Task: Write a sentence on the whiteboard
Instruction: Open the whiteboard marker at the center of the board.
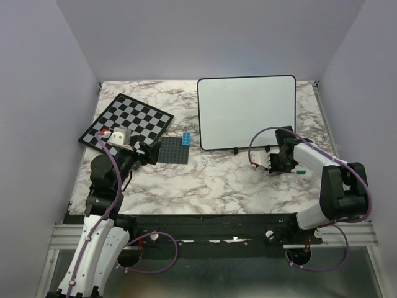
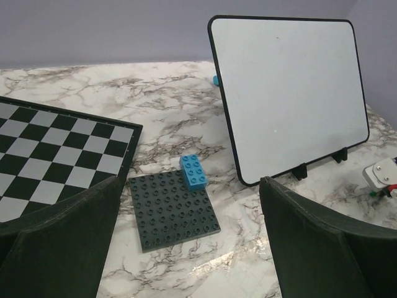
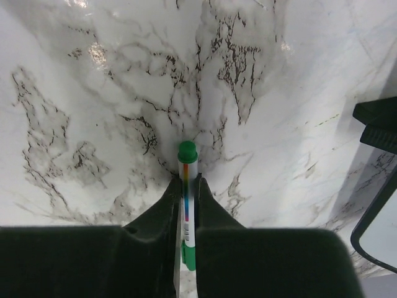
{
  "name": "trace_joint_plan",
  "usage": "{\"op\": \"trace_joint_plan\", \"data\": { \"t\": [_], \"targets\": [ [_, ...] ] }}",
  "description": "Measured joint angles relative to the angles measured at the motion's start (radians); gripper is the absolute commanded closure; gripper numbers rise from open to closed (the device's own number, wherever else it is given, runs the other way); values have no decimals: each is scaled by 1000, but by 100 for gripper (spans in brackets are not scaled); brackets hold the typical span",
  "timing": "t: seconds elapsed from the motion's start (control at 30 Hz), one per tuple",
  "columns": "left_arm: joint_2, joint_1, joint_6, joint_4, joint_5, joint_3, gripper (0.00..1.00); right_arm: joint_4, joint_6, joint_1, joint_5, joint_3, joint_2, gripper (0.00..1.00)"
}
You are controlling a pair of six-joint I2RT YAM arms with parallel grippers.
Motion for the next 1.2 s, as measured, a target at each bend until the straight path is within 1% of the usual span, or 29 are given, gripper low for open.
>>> {"op": "trace_joint_plan", "data": {
  "t": [0.1, 0.13, 0.2, 0.3, 0.4, 0.47, 0.53, 0.6, 0.67, 0.8, 0.83, 1.03, 1.2],
  "targets": [
    [0, 0, -11, 7, 24, -1, 1, 0, 10, 0, 0, 2, 0, 96],
    [0, 0, -19, 13, 34, -1, 1, -3, 18, 0, -3, 5, 0, 99],
    [0, 0, -49, 33, 56, -3, 1, -12, 35, 0, -26, 11, 0, 99],
    [3, -4, -85, 63, 106, -9, 1, -58, 74, -4, -102, 32, -3, 99],
    [20, -17, -119, 100, 167, -16, 5, -96, 127, -4, -187, 75, -18, 99],
    [49, -32, -156, 125, 205, -18, 1, -104, 166, -3, -239, 102, -34, 99],
    [94, -53, -195, 143, 237, -18, 1, -105, 205, 0, -288, 115, -55, 99],
    [154, -97, -231, 151, 252, -14, 1, -105, 246, 2, -330, 117, -74, 99],
    [223, -169, -260, 156, 253, -8, 2, -107, 285, 4, -367, 119, -87, 99],
    [342, -348, -299, 170, 204, -5, 4, -113, 367, 9, -444, 145, -91, 99],
    [358, -378, -305, 180, 193, -5, 4, -113, 389, 9, -463, 153, -92, 99],
    [517, -543, -327, 306, 80, -2, 4, -111, 525, 9, -581, 194, -97, 99],
    [723, -687, -325, 406, -15, 25, 6, -103, 657, 9, -675, 228, -97, 99]
  ]
}}
